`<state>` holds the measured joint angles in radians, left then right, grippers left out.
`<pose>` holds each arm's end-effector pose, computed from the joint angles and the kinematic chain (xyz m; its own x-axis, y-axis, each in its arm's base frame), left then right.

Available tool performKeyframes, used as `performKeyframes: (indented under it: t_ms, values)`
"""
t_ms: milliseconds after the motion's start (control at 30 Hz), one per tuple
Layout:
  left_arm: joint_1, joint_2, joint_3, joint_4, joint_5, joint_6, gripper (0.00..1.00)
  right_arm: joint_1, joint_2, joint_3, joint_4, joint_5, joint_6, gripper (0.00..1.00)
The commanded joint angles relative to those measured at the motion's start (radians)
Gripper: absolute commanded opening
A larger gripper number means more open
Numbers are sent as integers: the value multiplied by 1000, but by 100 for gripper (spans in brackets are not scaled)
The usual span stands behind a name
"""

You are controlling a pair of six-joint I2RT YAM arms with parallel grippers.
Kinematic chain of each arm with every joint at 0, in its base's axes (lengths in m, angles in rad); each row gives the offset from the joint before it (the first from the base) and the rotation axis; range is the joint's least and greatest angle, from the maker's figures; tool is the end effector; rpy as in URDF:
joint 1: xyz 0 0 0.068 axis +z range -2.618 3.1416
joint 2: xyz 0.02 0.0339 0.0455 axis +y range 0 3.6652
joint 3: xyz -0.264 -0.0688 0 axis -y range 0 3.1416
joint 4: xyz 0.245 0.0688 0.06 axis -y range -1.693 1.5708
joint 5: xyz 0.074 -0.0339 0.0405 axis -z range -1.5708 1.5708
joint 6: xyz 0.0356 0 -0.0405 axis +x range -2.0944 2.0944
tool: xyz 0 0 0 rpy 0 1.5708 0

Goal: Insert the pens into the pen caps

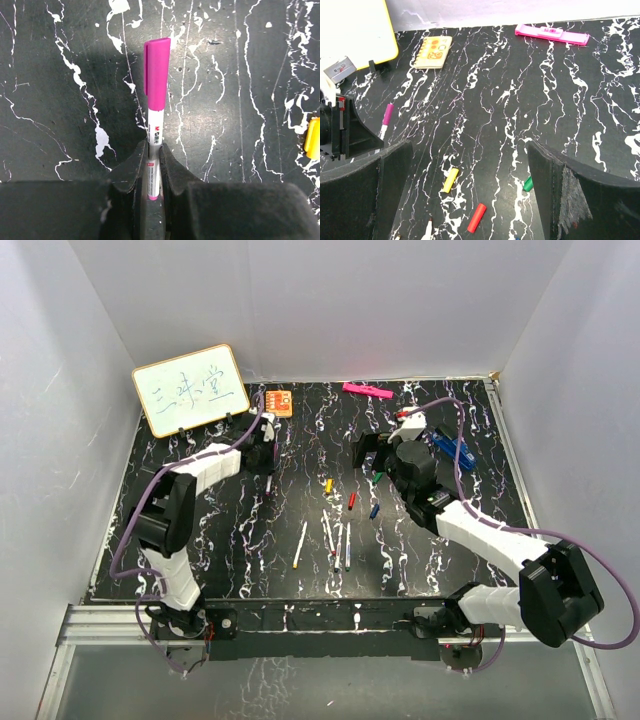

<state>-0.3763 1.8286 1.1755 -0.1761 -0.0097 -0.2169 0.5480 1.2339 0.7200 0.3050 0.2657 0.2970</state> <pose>0.3651 -0.1439 0.1867 -0.7475 0.0640 -0.6612 0.2053 0.9689 -0.1384 0.2452 0.1387 0.2720 -0.2522 0.1769 -0.9514 -0.2192 0.9471 0.2342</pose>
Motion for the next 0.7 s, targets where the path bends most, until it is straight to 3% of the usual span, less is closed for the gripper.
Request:
performKeyframes:
  t_ms: [0, 167, 500, 667]
  values:
    - [9, 19, 27, -33, 12, 5, 10, 3, -11, 27, 0, 16, -17, 98]
    - [16, 52, 29, -22, 11, -3, 13, 2, -12, 10, 12, 5, -20, 98]
    - [22, 73, 52, -13, 19, -20, 54, 3, 26, 10, -14, 10, -12, 98]
    - [23, 9, 46, -18, 9, -20, 60, 3, 30, 7, -15, 38, 9, 98]
